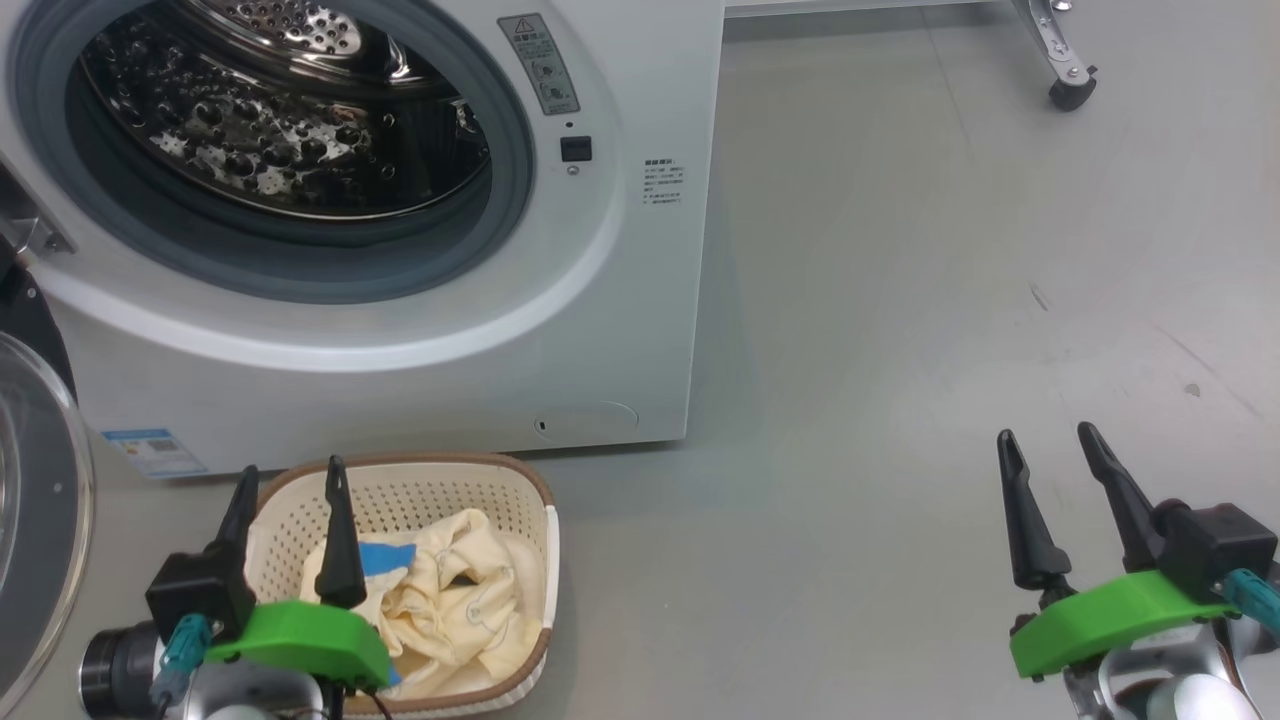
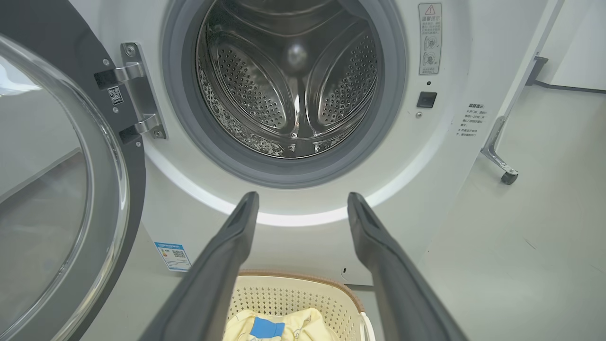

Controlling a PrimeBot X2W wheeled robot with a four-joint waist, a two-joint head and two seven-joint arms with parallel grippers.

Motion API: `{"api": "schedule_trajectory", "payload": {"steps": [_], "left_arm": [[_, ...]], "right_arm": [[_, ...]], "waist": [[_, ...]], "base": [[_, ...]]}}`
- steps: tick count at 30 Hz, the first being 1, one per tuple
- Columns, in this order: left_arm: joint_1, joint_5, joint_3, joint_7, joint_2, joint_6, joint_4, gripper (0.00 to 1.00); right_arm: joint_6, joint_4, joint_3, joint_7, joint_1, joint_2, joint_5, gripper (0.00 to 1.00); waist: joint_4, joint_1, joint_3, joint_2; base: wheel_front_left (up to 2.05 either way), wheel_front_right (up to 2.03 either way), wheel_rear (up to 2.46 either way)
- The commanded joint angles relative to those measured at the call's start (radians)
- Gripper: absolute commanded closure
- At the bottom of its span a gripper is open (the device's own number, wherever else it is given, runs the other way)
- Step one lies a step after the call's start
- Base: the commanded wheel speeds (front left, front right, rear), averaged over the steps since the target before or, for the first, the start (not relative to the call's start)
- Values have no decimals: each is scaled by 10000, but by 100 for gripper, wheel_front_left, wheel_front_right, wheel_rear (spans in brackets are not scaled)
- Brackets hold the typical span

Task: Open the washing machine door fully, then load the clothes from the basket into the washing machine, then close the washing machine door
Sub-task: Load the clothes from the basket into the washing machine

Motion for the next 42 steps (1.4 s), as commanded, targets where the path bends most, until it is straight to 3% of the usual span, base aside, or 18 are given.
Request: {"api": "schedule_trajectory", "payload": {"steps": [1, 20, 29, 42], "left_arm": [[-349, 27, 358, -121, 275, 107, -272, 0], [-515, -268, 179, -16, 273, -63, 393, 0], [-1666, -625, -47, -14, 251, -849, 2520, 0], [-4682, -1220, -397, 486, 75, -2357, 7138, 0]], "right_arm": [[17, -289, 243, -87, -422, -100, -61, 0], [17, -317, 267, -99, -452, -100, -16, 0], [17, -394, 413, -162, -870, -100, 31, 0], [17, -189, 706, -698, -1998, -100, 393, 0]], "waist": [[-2, 0, 0, 0], [-3, 0, 189, 0], [-94, 0, 1214, 0], [-605, 0, 3534, 0]], "base": [[0, 0, 0], [0, 0, 0], [0, 0, 0], [0, 0, 0]]}}
